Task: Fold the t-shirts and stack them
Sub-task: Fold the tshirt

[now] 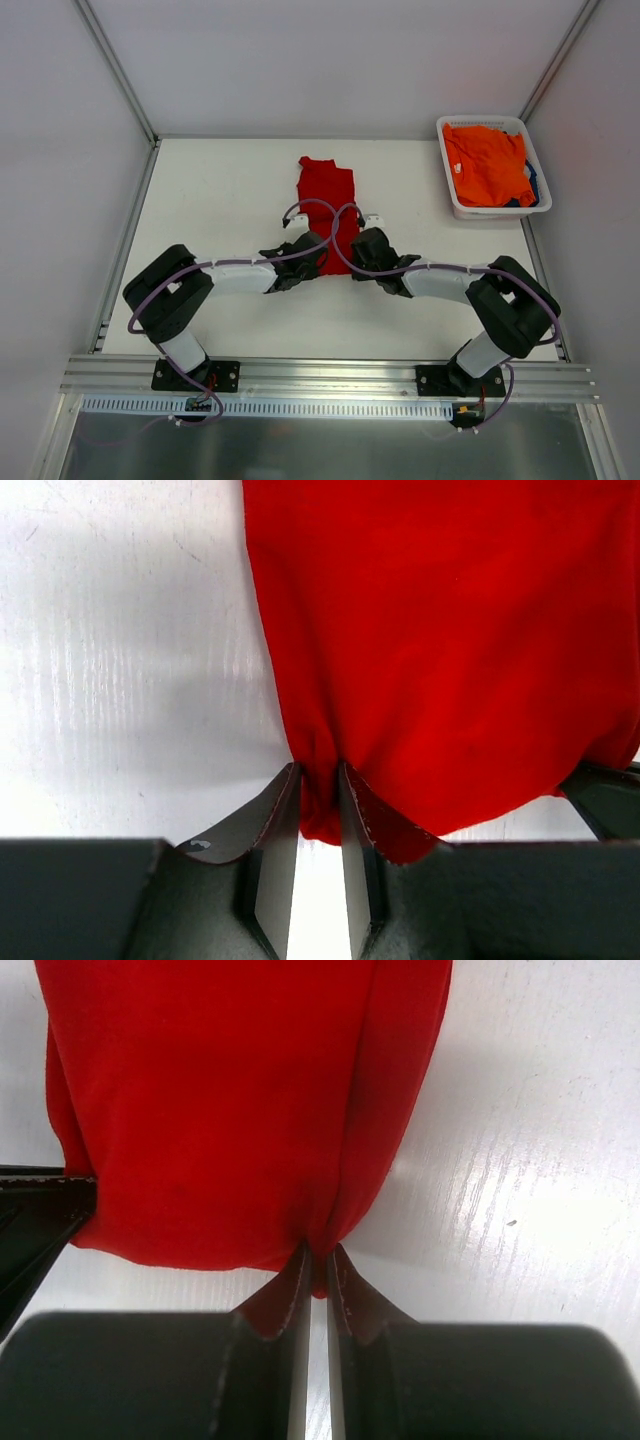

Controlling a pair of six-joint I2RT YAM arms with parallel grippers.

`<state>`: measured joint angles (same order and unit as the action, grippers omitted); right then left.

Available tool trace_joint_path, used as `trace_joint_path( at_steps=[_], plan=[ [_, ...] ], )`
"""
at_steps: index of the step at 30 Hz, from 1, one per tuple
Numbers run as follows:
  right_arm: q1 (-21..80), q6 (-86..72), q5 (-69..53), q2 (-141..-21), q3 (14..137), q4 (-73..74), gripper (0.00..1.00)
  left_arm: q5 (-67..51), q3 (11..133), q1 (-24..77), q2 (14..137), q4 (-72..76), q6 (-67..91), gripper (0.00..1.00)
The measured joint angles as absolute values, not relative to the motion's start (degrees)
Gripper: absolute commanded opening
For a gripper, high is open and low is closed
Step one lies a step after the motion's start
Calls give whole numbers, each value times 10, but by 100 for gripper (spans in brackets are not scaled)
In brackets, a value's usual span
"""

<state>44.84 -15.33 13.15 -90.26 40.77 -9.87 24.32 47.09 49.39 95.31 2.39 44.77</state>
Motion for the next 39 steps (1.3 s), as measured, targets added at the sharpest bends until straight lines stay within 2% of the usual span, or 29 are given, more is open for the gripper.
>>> trace_joint_path(
  at_steps=[22,26,27,39],
  plan=[
    [453,-155,130,-903,408,-97,0,272,439,517,904,-27,474,28],
    [453,-155,131,-903,408,-96,0,274,439,531,907,-31,489,43],
    [453,-155,131,-903,408,-96,0,275,439,535,908,-33,492,44],
    [453,-155,131,-905,408,-97,0,285,458,548,933,-32,507,40]
  ],
)
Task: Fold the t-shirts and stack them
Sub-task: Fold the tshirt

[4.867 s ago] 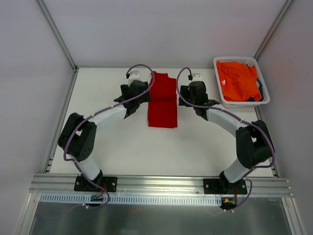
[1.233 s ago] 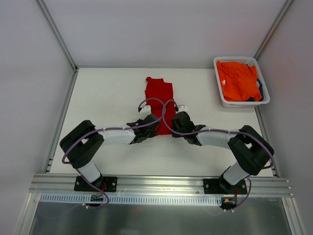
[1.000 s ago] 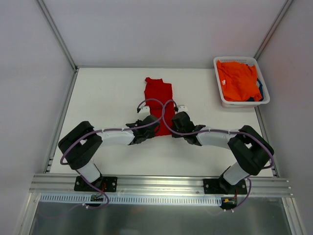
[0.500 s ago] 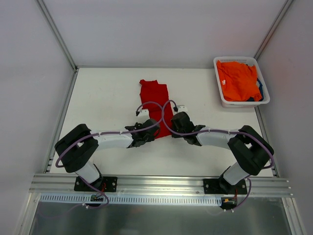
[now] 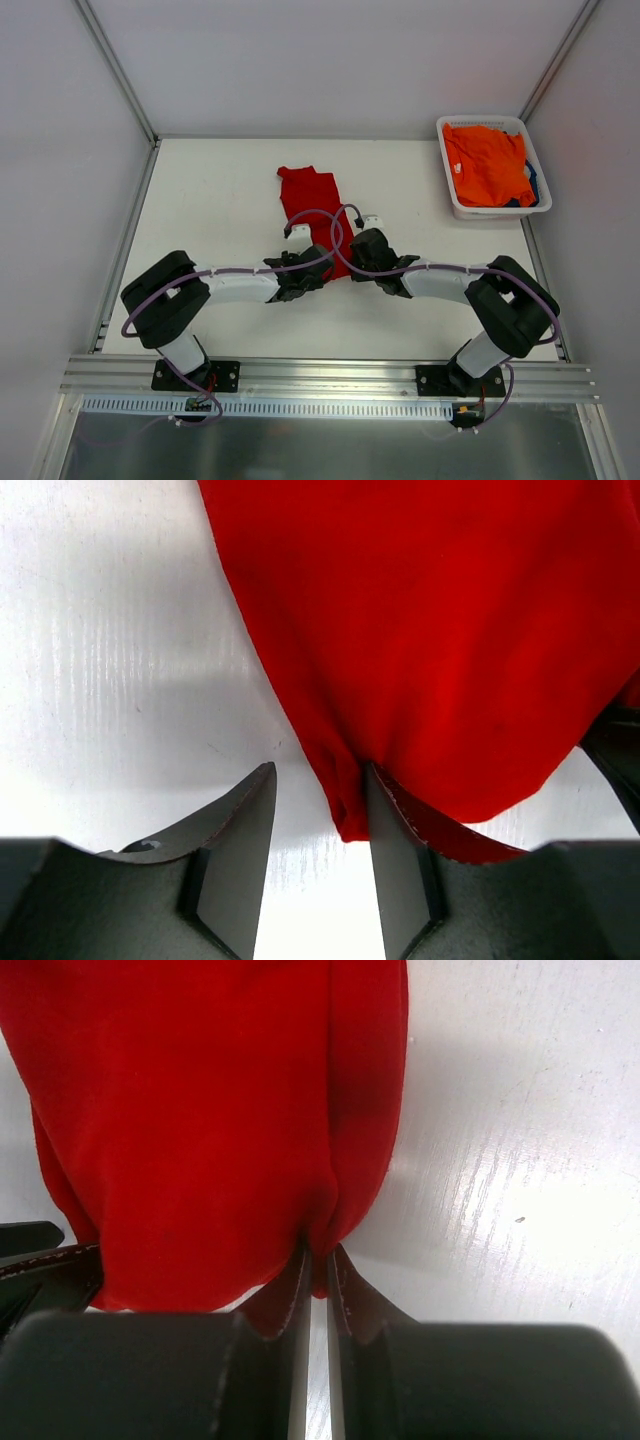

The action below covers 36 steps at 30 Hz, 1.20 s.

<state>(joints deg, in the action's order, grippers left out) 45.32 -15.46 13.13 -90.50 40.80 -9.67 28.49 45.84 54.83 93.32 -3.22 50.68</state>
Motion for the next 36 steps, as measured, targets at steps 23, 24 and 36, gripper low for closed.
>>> trace_joint_path(
  at_steps=[23,24,36],
  plan=[
    [453,-155,133,-903,405,-100,0,288,492,548,976,-8,518,0],
    [453,-155,134,-903,404,-100,0,287,492,548,976,-8,518,0],
    [465,-153,147,-840,399,-77,0,276,475,548,923,-66,510,0]
  ],
)
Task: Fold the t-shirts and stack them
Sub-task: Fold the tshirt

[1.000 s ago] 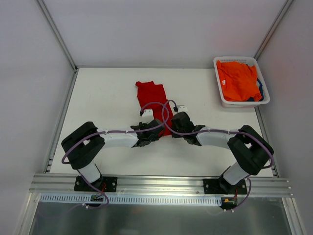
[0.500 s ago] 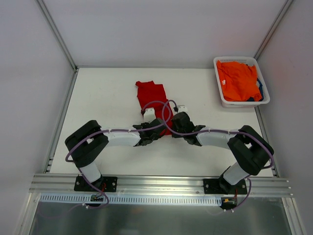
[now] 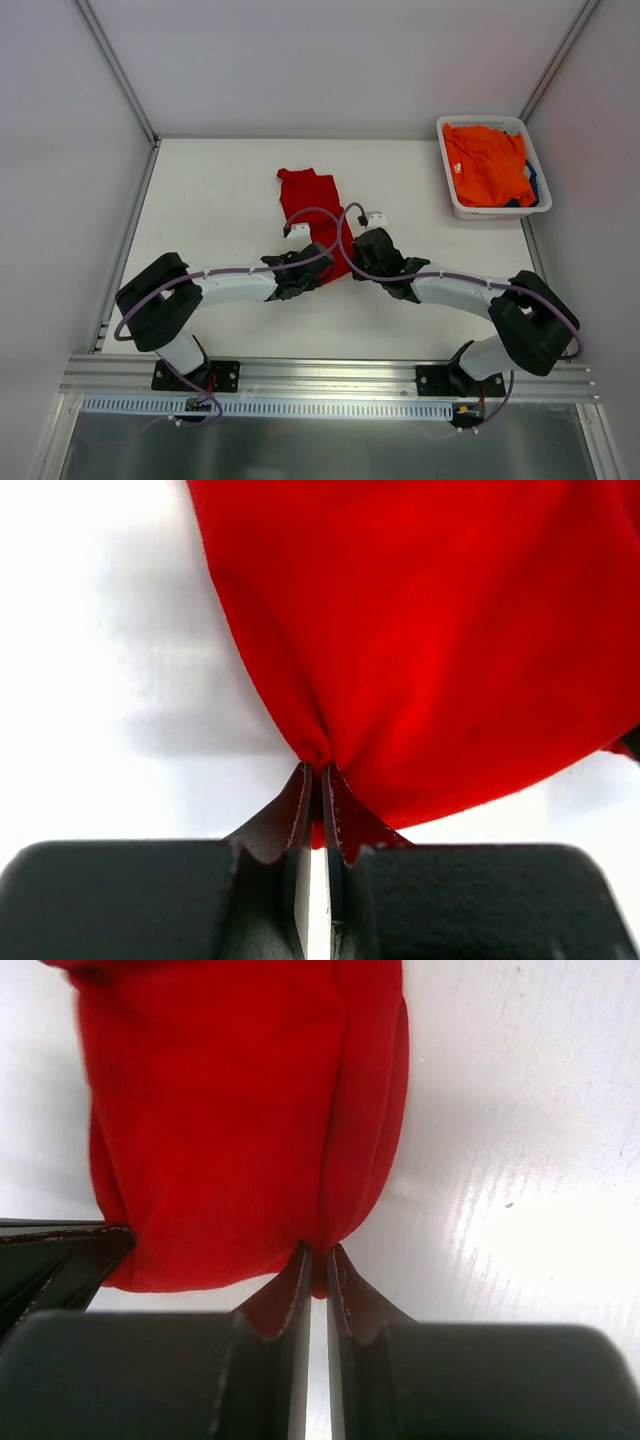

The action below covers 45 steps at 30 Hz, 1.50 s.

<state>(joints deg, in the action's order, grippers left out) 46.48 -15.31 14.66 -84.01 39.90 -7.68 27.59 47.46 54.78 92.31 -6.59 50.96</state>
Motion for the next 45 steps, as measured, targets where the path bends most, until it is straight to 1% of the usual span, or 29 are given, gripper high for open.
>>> trace_joint_path(
  at_steps=[10,17,21,27,31,45],
  plan=[
    [495,-135,174,-732,409,-22,0,281,474,548,777,-140,490,0],
    [518,-113,195,-683,441,17,0,298,505,548,736,-180,468,0],
    [521,-93,207,-679,471,37,0,314,533,547,722,-195,451,0],
    [521,-55,221,-714,539,48,0,332,578,526,727,-206,415,0],
    [514,-33,223,-754,575,48,0,337,605,500,754,-205,394,0],
    [427,12,188,-865,644,32,0,311,693,421,877,-157,319,0]
  ],
)
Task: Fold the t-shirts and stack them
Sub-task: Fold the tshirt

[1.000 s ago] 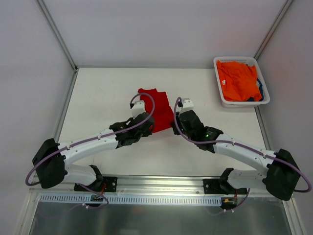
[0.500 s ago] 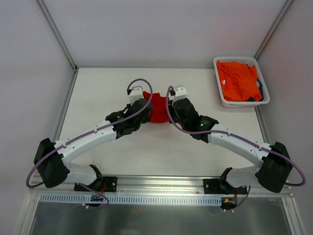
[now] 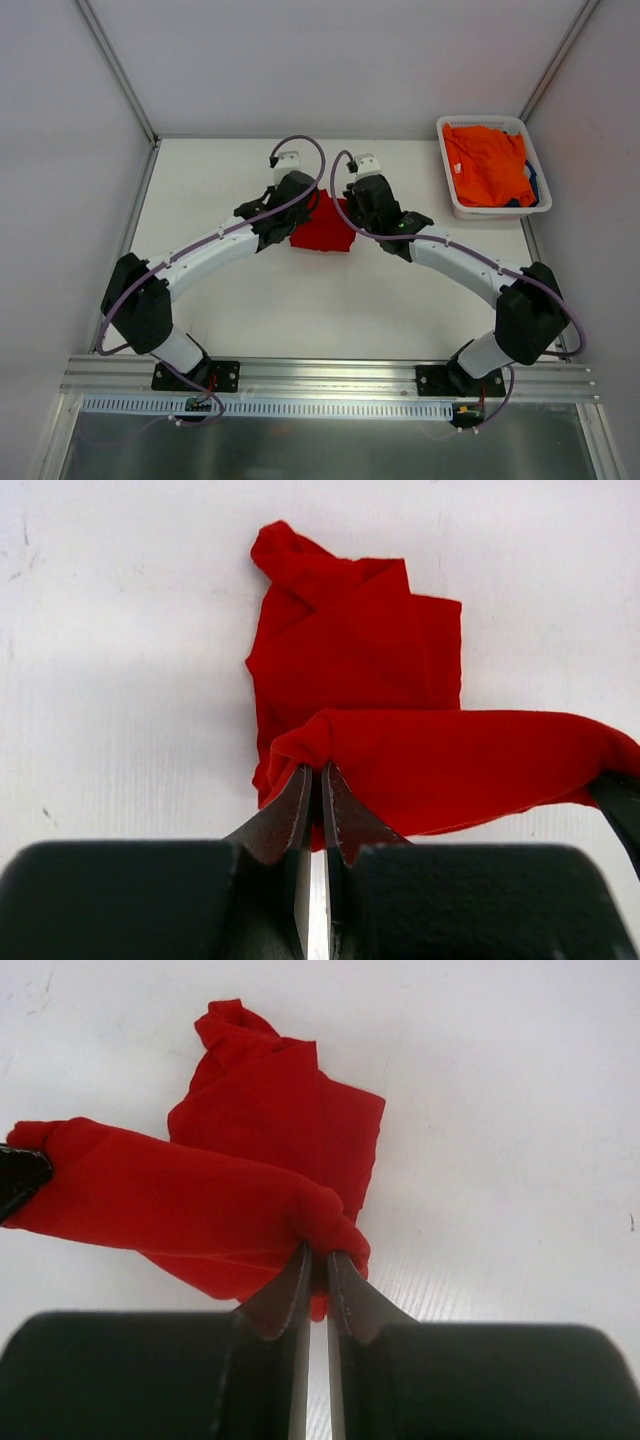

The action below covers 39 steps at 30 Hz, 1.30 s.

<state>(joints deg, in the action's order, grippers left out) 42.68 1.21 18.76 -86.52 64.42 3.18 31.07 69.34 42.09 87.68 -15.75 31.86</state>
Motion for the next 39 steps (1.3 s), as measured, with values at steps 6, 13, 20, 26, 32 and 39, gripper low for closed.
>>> trace_joint_path(
  at_steps=[6,13,20,26,32,39],
  plan=[
    [387,24,159,-909,679,19,0,289,738,392,927,-135,291,0],
    [352,34,127,-981,741,11,0,267,794,360,995,-118,264,0],
    [324,37,94,-1058,787,-18,0,238,833,319,1059,-90,245,0],
    [305,37,69,-1115,816,-39,0,208,871,291,1122,-67,228,0],
    [287,37,51,-1153,845,-48,0,185,919,275,1180,-51,214,0],
    [275,36,41,-1186,877,-46,27,174,965,262,1230,-47,206,0]
  ],
)
